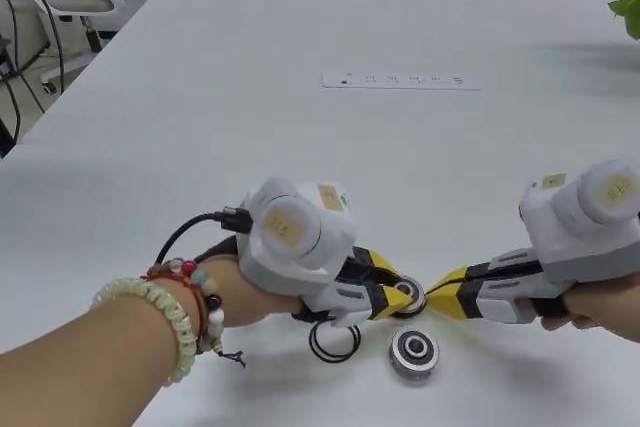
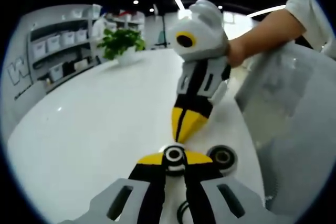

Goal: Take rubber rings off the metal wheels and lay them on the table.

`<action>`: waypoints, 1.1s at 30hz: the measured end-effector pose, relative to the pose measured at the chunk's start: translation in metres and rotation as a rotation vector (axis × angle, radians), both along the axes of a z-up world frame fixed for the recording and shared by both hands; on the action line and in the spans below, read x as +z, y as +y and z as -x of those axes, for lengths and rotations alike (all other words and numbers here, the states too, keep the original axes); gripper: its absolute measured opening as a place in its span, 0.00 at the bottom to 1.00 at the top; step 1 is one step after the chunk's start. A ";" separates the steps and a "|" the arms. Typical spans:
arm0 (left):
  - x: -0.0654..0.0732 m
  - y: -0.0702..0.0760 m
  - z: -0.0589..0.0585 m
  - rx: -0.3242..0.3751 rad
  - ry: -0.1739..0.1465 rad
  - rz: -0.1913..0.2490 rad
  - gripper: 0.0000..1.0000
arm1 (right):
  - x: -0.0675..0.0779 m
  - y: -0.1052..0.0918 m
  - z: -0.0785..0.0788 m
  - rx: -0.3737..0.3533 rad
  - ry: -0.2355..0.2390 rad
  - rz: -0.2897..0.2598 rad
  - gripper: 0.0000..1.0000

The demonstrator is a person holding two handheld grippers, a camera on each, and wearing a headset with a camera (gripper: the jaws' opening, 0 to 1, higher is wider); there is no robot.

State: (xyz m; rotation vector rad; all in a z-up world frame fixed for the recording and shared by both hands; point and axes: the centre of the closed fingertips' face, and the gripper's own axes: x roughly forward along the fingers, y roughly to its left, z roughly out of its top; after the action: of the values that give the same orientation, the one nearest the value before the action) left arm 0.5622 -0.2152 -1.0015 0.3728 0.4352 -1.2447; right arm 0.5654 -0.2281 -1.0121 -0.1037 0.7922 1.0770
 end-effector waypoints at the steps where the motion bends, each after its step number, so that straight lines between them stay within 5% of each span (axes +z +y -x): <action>1: 0.000 0.000 0.000 -0.001 -0.002 -0.001 0.13 | 0.003 0.001 -0.001 -0.023 0.028 -0.035 0.00; 9: 0.000 -0.001 0.001 -0.009 -0.010 -0.005 0.13 | 0.003 0.001 0.004 -0.103 0.170 -0.086 0.00; 13: 0.000 -0.003 0.001 -0.017 -0.025 -0.011 0.13 | 0.007 0.005 0.006 -0.083 0.136 -0.069 0.00; 33: 0.000 -0.003 0.000 -0.017 -0.027 -0.014 0.13 | 0.015 0.012 0.006 -0.065 0.125 -0.087 0.00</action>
State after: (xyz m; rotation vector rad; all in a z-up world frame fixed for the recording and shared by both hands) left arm 0.5626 -0.2181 -1.0014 0.4050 0.4183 -1.2520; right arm 0.5591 -0.2162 -0.9974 0.0630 0.8544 1.0622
